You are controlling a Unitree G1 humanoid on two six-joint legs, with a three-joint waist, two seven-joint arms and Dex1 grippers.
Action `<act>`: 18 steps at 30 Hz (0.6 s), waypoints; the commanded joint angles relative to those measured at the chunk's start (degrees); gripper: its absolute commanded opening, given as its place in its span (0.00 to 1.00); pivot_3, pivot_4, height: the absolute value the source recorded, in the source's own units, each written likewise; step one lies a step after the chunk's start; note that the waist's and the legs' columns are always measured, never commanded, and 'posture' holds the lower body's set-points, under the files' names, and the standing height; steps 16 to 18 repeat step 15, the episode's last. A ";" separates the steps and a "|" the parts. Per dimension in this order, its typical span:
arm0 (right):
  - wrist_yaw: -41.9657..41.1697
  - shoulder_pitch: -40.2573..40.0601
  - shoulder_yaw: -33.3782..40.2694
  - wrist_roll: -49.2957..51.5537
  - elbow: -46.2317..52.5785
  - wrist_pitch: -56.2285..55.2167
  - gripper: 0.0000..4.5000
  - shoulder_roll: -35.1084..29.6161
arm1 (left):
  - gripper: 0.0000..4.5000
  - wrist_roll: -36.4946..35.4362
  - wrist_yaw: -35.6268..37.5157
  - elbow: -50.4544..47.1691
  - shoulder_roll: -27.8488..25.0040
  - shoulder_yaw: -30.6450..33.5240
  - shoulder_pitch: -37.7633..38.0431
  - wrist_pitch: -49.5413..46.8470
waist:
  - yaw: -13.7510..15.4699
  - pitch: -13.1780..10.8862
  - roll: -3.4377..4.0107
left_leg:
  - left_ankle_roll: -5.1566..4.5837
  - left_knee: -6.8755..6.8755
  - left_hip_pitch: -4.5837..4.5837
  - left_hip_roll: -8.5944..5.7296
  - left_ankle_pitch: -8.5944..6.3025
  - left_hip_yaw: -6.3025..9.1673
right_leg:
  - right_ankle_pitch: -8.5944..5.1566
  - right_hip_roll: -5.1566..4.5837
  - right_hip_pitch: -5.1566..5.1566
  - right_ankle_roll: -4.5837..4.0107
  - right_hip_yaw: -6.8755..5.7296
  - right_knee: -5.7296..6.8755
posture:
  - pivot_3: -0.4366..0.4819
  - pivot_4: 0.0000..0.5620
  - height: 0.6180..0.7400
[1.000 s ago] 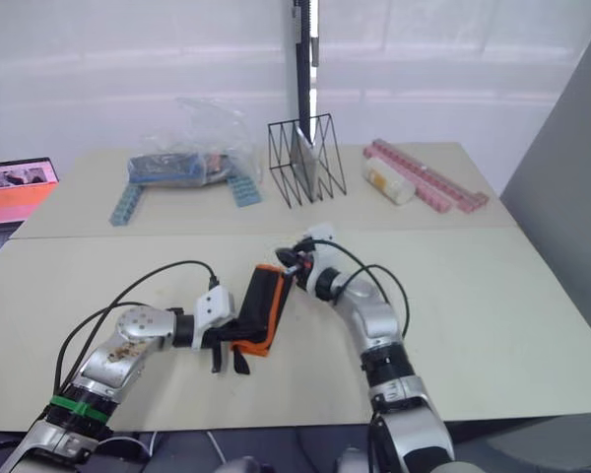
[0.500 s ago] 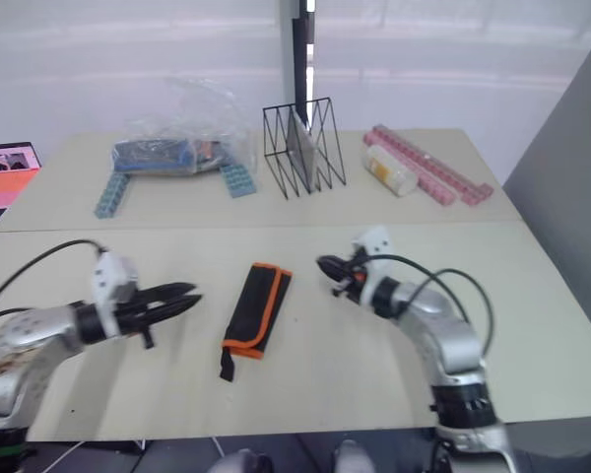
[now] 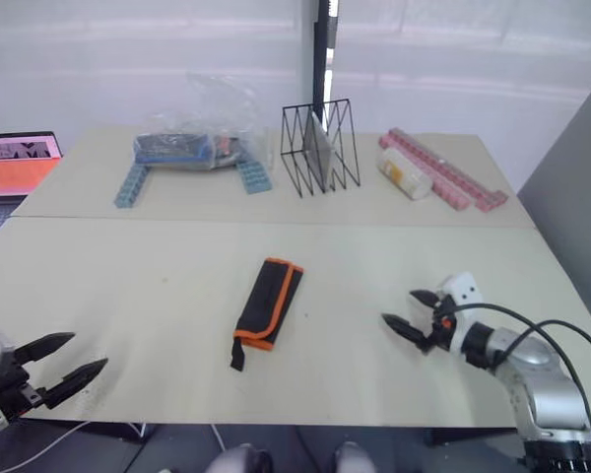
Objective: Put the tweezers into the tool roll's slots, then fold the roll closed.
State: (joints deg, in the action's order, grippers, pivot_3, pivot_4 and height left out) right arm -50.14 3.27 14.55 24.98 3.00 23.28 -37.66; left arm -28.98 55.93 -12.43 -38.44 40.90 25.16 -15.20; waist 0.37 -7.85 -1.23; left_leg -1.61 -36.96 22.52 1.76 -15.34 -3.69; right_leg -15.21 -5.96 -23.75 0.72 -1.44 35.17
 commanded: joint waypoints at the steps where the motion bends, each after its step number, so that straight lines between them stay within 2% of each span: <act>1: 0.06 0.54 3.52 0.38 -3.19 -3.01 0.99 -0.90 | 1.00 -0.44 -2.57 0.04 -0.18 2.94 0.42 -0.22 | 0.05 0.01 -0.03 | 0.00 0.00 -0.02 0.00 0.00 0.00 | 0.00 0.00 0.02 0.00 0.00 0.00 | 0.48 0.27 0.97; 6: 0.13 1.32 2.46 -0.94 -6.29 -4.61 0.99 -0.86 | 1.00 -0.24 -3.33 0.85 -0.45 2.32 0.55 0.57 | 0.01 0.01 -0.02 | 0.00 0.02 -0.21 0.05 -0.01 0.00 | 0.00 0.01 0.20 -0.01 0.00 0.01 | 0.48 0.27 0.97; 18: 0.83 1.35 1.94 -1.27 -5.18 -4.04 0.99 -0.62 | 1.00 1.64 -3.77 2.59 -0.91 0.51 0.10 2.10 | -0.05 0.02 -0.02 | 0.00 0.02 -0.29 0.05 -0.01 0.00 | 0.01 0.00 0.29 -0.02 -0.01 0.05 | 0.48 0.27 0.97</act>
